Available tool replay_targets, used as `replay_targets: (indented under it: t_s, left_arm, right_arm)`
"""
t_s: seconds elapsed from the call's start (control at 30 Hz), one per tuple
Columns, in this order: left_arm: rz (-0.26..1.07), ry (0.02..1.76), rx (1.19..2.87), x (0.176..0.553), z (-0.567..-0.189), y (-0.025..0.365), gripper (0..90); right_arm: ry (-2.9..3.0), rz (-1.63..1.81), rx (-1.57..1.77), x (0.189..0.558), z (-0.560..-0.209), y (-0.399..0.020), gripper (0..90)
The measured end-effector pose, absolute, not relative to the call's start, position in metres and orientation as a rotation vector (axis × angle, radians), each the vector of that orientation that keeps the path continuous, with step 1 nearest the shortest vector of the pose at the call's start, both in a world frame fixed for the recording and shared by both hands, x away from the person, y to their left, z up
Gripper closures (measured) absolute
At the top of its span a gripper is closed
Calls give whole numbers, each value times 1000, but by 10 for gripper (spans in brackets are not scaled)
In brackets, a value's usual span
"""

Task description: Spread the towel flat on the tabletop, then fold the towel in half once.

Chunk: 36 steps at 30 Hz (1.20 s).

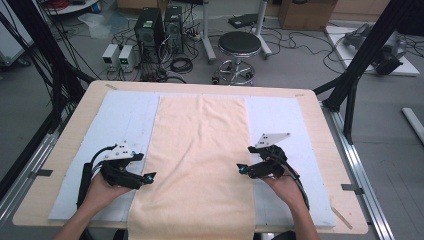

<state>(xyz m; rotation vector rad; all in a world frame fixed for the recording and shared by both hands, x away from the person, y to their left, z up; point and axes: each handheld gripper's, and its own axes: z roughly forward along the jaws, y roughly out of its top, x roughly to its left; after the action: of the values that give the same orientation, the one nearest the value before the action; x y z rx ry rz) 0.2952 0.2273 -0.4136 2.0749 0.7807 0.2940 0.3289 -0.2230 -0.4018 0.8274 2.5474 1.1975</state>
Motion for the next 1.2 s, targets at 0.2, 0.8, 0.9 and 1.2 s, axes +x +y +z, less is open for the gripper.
replay_targets:
  t_s: [0.2, 0.8, 0.9, 1.2]
  left_arm:
    - [317, 803, 2063, 304, -408, 228, 121]
    - [314, 802, 2060, 308, -408, 225, 121]
    - [304, 821, 2049, 311, -407, 228, 123]
    - [321, 833, 2072, 343, -380, 225, 140]
  right_arm:
    - [2545, 1214, 798, 337, -398, -214, 212]
    - [2556, 1204, 791, 337, -399, -211, 214]
    - [2547, 1215, 792, 338, -398, -214, 214]
    - [2519, 1171, 777, 357, -371, -217, 213]
